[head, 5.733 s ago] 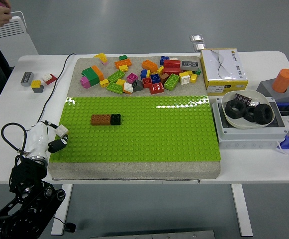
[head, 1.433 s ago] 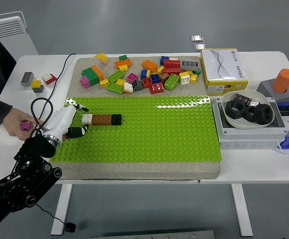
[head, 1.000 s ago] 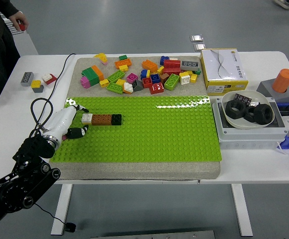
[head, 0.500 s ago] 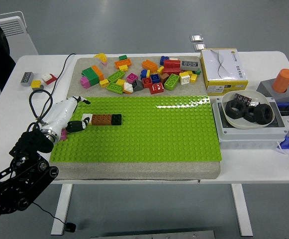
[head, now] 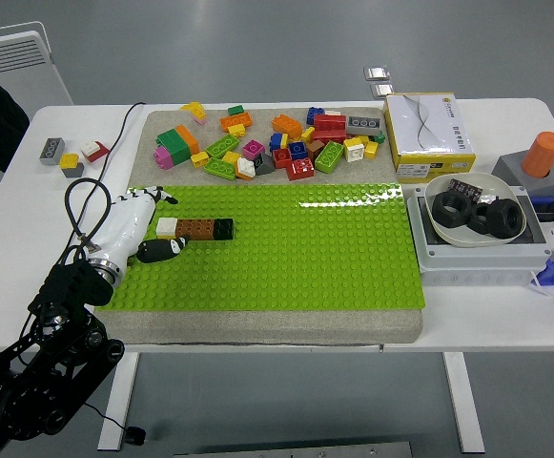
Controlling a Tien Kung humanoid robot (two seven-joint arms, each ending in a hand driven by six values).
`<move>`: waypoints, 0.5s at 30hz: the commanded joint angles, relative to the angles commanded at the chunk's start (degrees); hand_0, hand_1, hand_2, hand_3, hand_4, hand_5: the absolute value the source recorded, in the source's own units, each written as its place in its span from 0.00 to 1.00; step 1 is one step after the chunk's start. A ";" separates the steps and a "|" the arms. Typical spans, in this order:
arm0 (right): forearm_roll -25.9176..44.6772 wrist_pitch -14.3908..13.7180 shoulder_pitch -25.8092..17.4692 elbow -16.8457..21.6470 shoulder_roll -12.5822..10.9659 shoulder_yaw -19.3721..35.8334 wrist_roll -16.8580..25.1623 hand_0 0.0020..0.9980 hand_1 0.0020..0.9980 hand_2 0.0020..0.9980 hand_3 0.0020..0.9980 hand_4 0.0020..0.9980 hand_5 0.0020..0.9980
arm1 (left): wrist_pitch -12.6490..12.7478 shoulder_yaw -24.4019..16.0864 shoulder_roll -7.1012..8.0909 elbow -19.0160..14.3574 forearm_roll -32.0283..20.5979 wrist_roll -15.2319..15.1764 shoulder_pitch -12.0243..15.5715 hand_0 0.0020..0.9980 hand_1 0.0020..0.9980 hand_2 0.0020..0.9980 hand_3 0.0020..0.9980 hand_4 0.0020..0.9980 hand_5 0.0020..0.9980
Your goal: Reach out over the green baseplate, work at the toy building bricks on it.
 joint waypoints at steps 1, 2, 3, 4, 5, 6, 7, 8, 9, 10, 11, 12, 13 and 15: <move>-0.03 0.00 0.00 0.00 0.00 0.02 0.00 0.52 0.66 0.78 0.79 0.87 0.92 | 0.14 0.08 -0.17 0.31 0.07 -0.01 0.03 0.97 0.96 0.95 0.71 0.74 0.93; 0.00 0.00 0.01 0.00 0.01 0.01 0.00 0.52 0.65 0.78 0.79 0.87 0.92 | 0.28 0.15 -0.33 0.64 0.08 0.00 0.07 0.98 0.95 0.95 0.70 0.71 1.00; 0.05 0.00 0.00 0.00 0.01 -0.02 0.00 0.52 0.65 0.78 0.79 0.87 0.92 | 0.45 0.20 -0.47 0.97 0.09 0.00 0.11 0.98 0.95 0.95 0.70 0.71 1.00; 0.11 0.00 0.00 0.00 0.00 -0.06 0.00 0.52 0.65 0.78 0.79 0.87 0.92 | 0.77 0.24 -0.67 1.54 0.11 -0.05 0.15 0.98 0.95 0.95 0.70 0.71 1.00; 0.13 0.00 0.00 0.00 0.00 -0.07 0.00 0.52 0.65 0.78 0.79 0.87 0.92 | 0.90 0.24 -0.75 1.80 0.13 -0.06 0.16 0.98 0.95 0.95 0.70 0.71 1.00; 0.13 0.00 0.01 0.00 0.00 -0.08 0.00 0.52 0.65 0.78 0.79 0.87 0.92 | 1.00 0.17 -0.84 2.23 0.15 -0.06 0.18 0.98 0.95 0.95 0.70 0.71 1.00; 0.16 0.00 0.02 0.00 0.01 -0.10 0.00 0.52 0.65 0.78 0.79 0.87 0.92 | 1.12 0.03 -0.92 2.75 0.23 -0.05 0.21 0.98 0.95 0.95 0.70 0.71 1.00; 0.20 0.00 0.02 0.00 0.01 -0.14 0.00 0.52 0.66 0.78 0.79 0.88 0.92 | 1.17 -0.07 -0.96 3.02 0.27 -0.04 0.25 0.98 0.95 0.94 0.70 0.73 1.00; 0.26 0.00 0.02 0.00 0.00 -0.18 -0.01 0.52 0.66 0.78 0.79 0.88 0.92 | 1.21 -0.22 -1.00 3.37 0.29 -0.02 0.30 0.98 0.95 0.94 0.70 0.73 1.00; 0.33 -0.01 0.02 0.00 0.00 -0.24 -0.01 0.52 0.66 0.78 0.79 0.88 0.92 | 1.25 -0.37 -1.00 3.61 0.31 0.01 0.37 0.98 0.95 0.94 0.70 0.73 1.00; 0.38 -0.01 0.02 0.00 0.00 -0.28 -0.01 0.52 0.66 0.78 0.79 0.88 0.92 | 1.27 -0.46 -0.99 3.78 0.33 0.03 0.41 0.98 0.95 0.94 0.70 0.73 1.00; 0.42 -0.02 0.02 0.00 -0.01 -0.32 -0.02 0.52 0.66 0.78 0.79 0.88 0.92 | 1.26 -0.57 -0.98 3.96 0.30 0.08 0.45 0.98 0.95 0.94 0.70 0.73 1.00; 0.42 -0.02 0.02 0.00 -0.01 -0.33 -0.02 0.52 0.66 0.78 0.79 0.88 0.92 | 1.26 -0.63 -0.98 4.06 0.30 0.10 0.46 0.98 0.95 0.94 0.70 0.73 1.00; 0.44 -0.03 0.04 0.00 -0.01 -0.36 -0.02 0.52 0.65 0.78 0.79 0.88 0.92 | 1.24 -0.74 -1.01 4.29 0.30 0.17 0.46 0.98 0.95 0.94 0.70 0.73 1.00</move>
